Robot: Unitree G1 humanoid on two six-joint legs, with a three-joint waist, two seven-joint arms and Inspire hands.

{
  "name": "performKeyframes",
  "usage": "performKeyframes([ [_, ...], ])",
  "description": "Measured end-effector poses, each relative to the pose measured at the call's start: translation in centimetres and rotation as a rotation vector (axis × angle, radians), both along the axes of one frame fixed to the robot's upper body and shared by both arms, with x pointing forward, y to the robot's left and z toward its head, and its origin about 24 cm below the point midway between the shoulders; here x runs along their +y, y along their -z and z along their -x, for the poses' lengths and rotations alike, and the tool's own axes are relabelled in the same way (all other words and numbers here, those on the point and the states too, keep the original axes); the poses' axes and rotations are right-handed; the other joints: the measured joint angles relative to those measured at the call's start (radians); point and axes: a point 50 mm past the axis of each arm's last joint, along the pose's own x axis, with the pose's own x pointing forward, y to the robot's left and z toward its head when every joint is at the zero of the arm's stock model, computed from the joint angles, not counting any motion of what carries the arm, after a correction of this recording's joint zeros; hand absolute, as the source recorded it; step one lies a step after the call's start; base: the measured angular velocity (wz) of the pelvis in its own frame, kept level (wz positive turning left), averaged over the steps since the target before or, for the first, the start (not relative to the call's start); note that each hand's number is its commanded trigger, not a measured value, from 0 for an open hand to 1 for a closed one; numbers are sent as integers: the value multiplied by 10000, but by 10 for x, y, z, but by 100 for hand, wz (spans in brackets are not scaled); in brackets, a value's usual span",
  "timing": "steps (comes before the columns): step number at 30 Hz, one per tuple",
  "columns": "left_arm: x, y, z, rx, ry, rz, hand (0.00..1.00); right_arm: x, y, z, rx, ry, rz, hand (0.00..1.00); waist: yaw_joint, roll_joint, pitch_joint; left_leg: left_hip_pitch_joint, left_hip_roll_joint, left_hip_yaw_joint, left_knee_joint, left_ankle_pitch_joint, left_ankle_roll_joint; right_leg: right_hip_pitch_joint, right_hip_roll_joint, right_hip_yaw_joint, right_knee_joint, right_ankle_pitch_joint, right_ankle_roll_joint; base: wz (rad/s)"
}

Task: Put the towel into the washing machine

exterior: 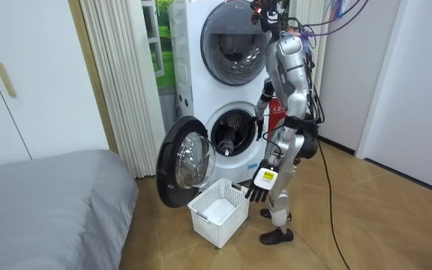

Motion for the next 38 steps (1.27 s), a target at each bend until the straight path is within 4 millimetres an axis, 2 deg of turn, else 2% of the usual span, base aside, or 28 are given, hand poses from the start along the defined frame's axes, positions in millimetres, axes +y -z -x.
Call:
performKeyframes([
  [2,8,3,8,207,-320,-183,0,2,5,11,1146,-2359,1205,0,37,92,0,310,-3,1,-178,12,-35,319,50,8,-235,12,10,0],
  [4,18,7,16,534,-534,-608,0,8,12,21,2718,-5848,2545,0,157,159,-14,648,-11,-4,-441,33,-98,661,114,33,-525,37,6,-2],
  [5,20,7,18,614,-603,-664,0,10,13,23,3098,-6699,2794,0,183,170,-21,738,-7,-20,-494,41,-113,765,133,19,-618,52,3,0],
  [7,26,9,26,826,-695,-858,0,21,20,28,4105,-9681,3349,0,264,195,-35,1146,-1,-50,-732,37,-179,1220,172,-61,-917,68,-9,3],
  [10,27,12,38,1057,-707,-860,0,36,26,27,4549,-12351,3631,0,277,292,-88,1645,-3,-74,-968,9,-229,1809,228,-180,-1305,77,-5,4],
  [13,28,14,45,1244,-569,-912,0,48,32,31,4631,-13687,3436,0,257,295,-108,2296,-96,-245,-1274,13,-274,2567,241,-297,-1695,61,24,17],
  [15,28,15,51,1410,-359,-1036,0,53,33,32,4529,-14171,3322,0,285,269,-117,2691,-133,-246,-1522,28,-300,2968,259,-284,-1947,73,48,3],
  [18,31,17,60,1678,5,-1262,0,57,38,45,4550,-14861,2911,0,255,175,-126,3509,-217,-268,-1954,58,-345,3772,288,-313,-2457,109,108,1],
  [22,34,20,77,2041,-281,-1321,0,63,47,74,4931,-15071,1900,0,240,-38,-250,4302,-275,-265,-2261,57,-347,4786,339,-383,-3043,202,233,0],
  [24,32,21,83,2163,-373,-1260,0,67,50,83,5009,-15099,1528,0,243,-56,-244,4619,-276,-265,-2374,56,-349,5140,378,-399,-3222,275,302,-3],
  [28,27,24,91,2371,-324,-1169,0,72,54,93,5100,-15026,1045,0,179,-56,-229,5219,-324,-359,-2663,51,-357,5664,409,-456,-3525,331,299,-6],
  [38,23,28,105,2841,-1250,-991,0,75,57,103,5213,-14745,274,0,211,-99,-200,5842,-411,-527,-3074,97,-441,6198,410,-451,-3651,338,313,1],
])
